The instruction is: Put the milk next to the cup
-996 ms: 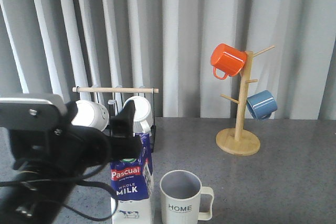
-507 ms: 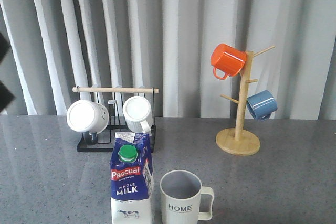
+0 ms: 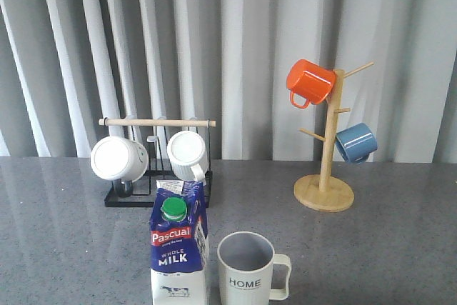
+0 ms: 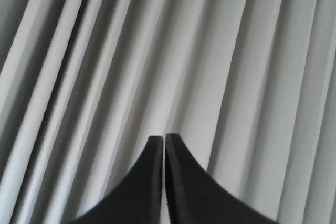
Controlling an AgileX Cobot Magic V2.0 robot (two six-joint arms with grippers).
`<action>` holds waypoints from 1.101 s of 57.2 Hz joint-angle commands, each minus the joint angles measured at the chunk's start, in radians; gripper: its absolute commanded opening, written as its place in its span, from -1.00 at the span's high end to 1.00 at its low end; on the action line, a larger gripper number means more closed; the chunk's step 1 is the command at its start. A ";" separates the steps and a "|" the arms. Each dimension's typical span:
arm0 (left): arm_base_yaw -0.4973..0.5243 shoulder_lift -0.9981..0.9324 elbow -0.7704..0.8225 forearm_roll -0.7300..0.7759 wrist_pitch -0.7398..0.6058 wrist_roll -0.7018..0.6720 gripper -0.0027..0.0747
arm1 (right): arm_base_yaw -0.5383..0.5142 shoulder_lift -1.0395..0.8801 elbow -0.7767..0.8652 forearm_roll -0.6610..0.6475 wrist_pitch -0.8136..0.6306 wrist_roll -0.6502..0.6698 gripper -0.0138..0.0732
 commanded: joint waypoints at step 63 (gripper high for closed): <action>0.646 -0.682 0.830 0.855 0.504 -0.847 0.95 | -0.004 0.005 -0.028 0.005 -0.051 0.004 0.70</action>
